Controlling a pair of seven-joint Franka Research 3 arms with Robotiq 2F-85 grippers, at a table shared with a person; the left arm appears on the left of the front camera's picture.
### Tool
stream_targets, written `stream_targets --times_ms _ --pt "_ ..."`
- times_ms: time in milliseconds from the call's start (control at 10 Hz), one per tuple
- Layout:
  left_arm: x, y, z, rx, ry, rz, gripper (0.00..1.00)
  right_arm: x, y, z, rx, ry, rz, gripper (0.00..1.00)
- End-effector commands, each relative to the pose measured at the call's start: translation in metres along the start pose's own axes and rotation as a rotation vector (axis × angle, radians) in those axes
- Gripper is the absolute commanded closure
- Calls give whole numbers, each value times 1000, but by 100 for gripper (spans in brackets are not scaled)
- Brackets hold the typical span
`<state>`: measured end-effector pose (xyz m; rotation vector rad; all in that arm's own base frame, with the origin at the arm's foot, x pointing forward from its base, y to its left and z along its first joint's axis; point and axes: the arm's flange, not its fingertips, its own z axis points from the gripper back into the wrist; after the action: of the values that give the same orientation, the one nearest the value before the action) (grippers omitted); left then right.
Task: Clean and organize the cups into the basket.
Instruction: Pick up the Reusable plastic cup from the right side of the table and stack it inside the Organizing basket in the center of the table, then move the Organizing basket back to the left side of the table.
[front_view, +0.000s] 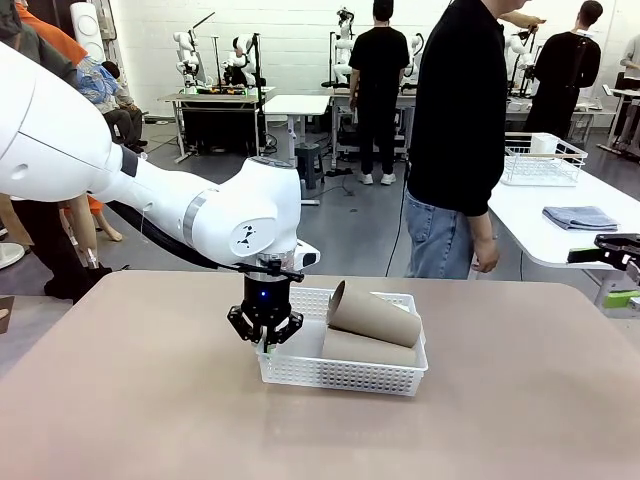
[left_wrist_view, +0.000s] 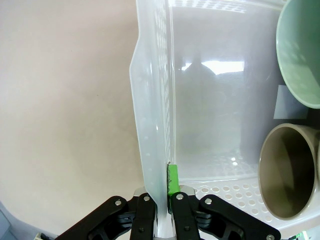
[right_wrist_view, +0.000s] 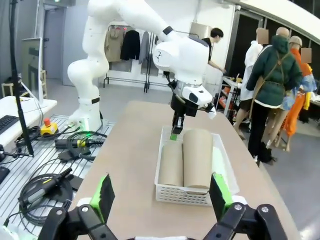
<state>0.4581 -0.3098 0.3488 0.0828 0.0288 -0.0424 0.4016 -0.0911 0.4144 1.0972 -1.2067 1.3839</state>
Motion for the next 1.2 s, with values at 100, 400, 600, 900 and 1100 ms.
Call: stream_targets --times_ms 100,400,600,900,1100 --pt "-1 1 -4 11 -1 -7 100 0 0 0 0 0 0 0" --pt "-1 1 -4 11 -1 -7 100 0 0 0 0 0 0 0" --pt "-1 1 -4 11 -1 -7 100 0 0 0 0 0 0 0" --pt "-1 1 -4 11 -1 -7 100 0 0 0 0 0 0 0" --pt "-1 1 -4 11 -1 -7 100 0 0 0 0 0 0 0"
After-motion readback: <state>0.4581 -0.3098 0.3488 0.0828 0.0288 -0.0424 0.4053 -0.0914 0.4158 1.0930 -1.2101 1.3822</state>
